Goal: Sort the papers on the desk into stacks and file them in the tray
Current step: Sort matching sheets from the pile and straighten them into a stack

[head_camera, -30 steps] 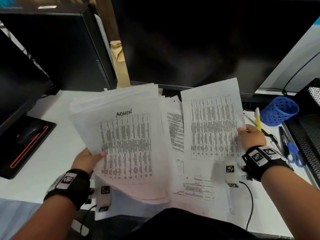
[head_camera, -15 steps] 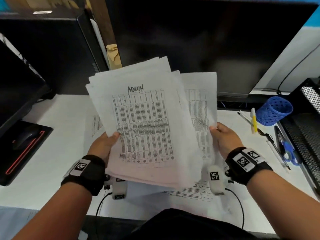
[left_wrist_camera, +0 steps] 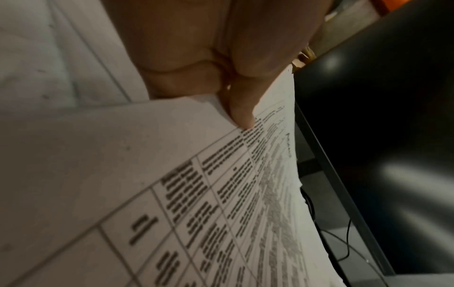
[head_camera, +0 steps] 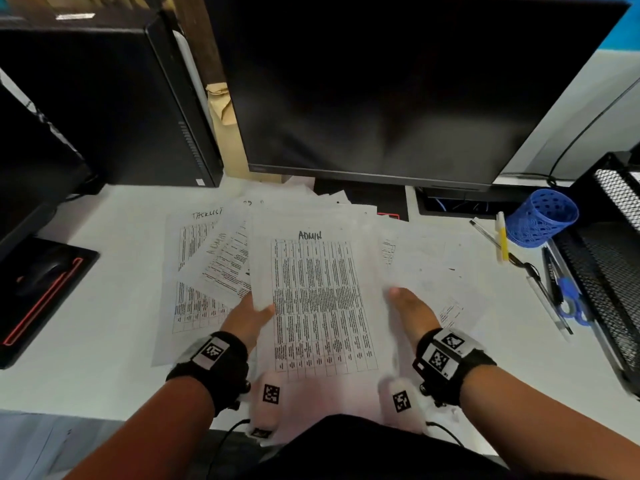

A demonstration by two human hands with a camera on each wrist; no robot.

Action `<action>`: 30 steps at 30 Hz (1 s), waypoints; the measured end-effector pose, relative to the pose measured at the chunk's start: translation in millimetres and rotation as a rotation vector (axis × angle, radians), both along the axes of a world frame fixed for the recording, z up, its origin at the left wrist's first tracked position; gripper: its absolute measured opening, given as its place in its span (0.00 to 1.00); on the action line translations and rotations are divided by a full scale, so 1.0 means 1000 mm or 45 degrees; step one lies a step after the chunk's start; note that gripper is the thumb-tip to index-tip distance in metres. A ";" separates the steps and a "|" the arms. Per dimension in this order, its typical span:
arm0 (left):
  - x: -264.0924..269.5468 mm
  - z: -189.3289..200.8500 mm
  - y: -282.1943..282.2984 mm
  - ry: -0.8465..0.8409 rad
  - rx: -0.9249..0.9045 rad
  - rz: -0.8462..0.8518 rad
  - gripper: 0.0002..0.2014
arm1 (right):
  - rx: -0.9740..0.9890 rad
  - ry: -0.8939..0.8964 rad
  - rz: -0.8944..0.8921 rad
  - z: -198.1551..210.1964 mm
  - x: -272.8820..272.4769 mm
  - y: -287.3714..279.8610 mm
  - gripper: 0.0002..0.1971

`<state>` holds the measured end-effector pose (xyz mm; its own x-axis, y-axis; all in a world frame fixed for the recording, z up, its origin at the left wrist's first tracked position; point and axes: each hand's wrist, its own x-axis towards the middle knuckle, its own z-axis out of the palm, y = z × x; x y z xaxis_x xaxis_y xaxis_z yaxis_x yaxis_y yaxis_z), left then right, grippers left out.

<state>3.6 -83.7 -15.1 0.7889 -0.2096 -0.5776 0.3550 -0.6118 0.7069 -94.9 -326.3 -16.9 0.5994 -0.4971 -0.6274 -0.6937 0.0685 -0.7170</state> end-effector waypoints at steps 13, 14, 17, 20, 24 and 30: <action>0.026 0.034 0.003 -0.207 -0.179 0.019 0.23 | -0.469 -0.316 0.326 0.038 0.023 -0.012 0.07; 0.028 0.044 0.002 -0.270 -0.259 0.060 0.24 | -0.477 -0.407 0.283 0.046 0.024 -0.013 0.08; 0.030 0.073 -0.004 -0.452 -0.429 0.142 0.24 | -0.500 -0.684 0.140 0.072 0.027 -0.008 0.09; 0.026 0.087 -0.011 -0.531 -0.586 0.189 0.24 | -0.333 -0.920 0.001 0.084 0.027 -0.002 0.08; 0.015 0.084 -0.020 -0.523 -0.582 0.190 0.23 | -0.365 -0.939 -0.024 0.080 0.028 0.005 0.11; 0.006 0.085 -0.030 -0.509 -0.586 0.261 0.22 | -0.353 -0.960 -0.073 0.076 0.035 0.014 0.20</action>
<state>9.3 -113.8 69.5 0.9751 -0.1882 -0.1175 0.0873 -0.1616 0.9830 -60.0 -312.6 59.1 0.7811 -0.6184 0.0867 -0.0172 -0.1600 -0.9870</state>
